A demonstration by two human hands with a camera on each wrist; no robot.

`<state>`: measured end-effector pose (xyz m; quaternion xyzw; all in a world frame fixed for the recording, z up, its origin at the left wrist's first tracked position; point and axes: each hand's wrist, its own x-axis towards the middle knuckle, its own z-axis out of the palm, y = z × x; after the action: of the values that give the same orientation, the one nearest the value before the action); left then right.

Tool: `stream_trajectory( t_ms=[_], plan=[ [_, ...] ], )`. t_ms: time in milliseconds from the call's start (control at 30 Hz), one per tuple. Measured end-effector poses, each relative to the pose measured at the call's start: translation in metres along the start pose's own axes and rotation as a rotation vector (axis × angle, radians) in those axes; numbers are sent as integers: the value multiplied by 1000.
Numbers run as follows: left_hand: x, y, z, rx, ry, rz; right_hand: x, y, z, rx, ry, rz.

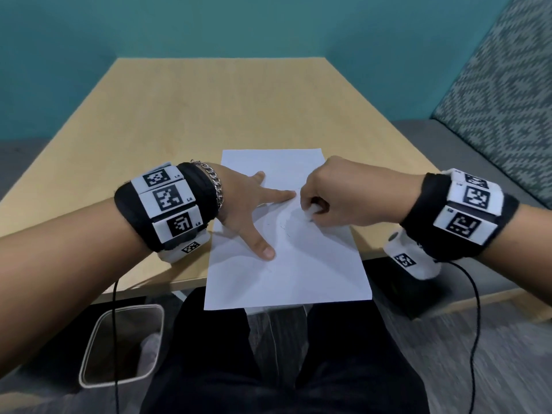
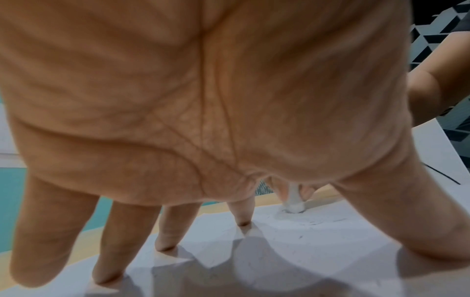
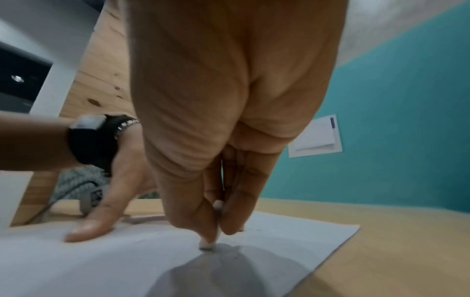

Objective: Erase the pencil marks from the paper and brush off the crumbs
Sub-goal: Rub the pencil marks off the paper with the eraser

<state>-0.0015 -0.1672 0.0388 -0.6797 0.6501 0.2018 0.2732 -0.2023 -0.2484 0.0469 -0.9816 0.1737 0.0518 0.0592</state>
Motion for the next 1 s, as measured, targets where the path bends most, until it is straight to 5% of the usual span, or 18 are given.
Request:
stream_trajectory(
  t_ms=[200, 1000],
  plan=[
    [-2, 1, 0, 9, 9, -4, -11, -18, 4, -28, -59, -84],
    [-2, 24, -15, 18, 33, 34, -28, 8, 3, 144, 53, 122]
  ],
)
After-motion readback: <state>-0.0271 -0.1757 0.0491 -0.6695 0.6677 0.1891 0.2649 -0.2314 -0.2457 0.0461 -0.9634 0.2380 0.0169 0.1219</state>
